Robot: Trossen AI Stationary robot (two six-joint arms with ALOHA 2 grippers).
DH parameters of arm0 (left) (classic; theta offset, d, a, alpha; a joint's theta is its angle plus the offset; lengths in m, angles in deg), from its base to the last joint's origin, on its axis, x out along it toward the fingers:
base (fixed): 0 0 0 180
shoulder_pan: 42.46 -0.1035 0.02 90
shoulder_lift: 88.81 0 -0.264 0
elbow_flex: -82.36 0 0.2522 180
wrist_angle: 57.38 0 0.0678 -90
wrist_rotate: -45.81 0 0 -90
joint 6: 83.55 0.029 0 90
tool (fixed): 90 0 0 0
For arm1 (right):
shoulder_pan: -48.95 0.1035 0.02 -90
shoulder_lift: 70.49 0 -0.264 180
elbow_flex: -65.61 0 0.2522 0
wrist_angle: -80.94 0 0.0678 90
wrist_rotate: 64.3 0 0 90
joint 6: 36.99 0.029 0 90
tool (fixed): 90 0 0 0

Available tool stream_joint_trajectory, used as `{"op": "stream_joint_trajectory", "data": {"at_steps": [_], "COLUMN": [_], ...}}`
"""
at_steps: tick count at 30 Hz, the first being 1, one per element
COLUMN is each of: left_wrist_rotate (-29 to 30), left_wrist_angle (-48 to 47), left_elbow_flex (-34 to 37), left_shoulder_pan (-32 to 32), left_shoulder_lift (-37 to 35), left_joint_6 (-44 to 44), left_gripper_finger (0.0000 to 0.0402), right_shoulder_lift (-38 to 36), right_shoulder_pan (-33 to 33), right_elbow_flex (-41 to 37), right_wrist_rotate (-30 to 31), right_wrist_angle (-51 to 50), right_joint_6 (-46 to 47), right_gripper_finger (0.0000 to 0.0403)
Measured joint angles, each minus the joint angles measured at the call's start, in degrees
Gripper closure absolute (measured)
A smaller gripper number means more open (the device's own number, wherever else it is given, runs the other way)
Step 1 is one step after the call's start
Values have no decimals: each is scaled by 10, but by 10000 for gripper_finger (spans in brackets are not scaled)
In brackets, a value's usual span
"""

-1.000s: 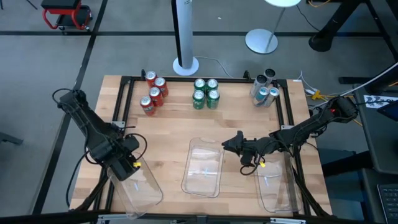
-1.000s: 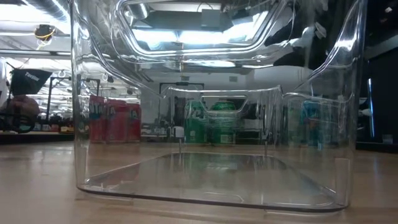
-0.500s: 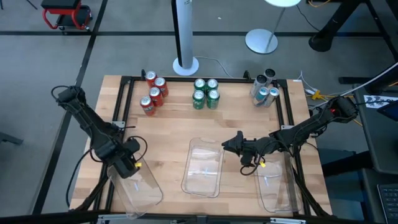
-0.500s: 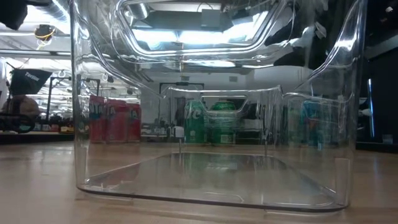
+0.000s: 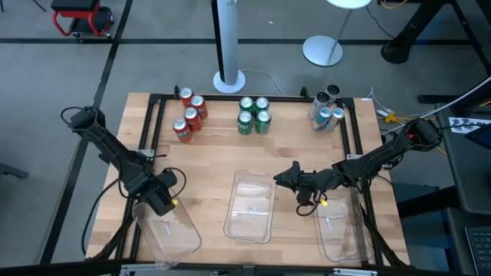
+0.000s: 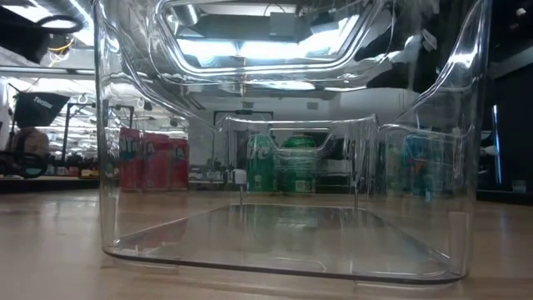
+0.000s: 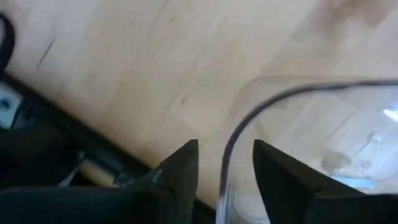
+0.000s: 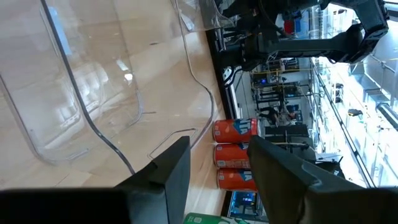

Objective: Sort soda cans
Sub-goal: Adjust the transparent bins

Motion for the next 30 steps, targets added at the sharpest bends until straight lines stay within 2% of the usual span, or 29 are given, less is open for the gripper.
{"op": "stream_joint_trajectory", "data": {"at_steps": [9,18,30], "left_wrist_rotate": [-12,-24,-15], "left_wrist_angle": [33,24,24], "left_elbow_flex": [4,-31,-45], "left_shoulder_pan": [-73,-138,-211], "left_shoulder_lift": [0,0,0], "left_joint_6": [135,292,632], "left_gripper_finger": [390,397,399], "right_shoulder_lift": [12,35,35], "right_shoulder_pan": [0,0,0], "right_elbow_flex": [0,0,0], "right_wrist_rotate": [0,0,0], "right_wrist_angle": [0,-1,-1], "right_joint_6": [0,2,2], "right_gripper_finger": [240,240,240]}}
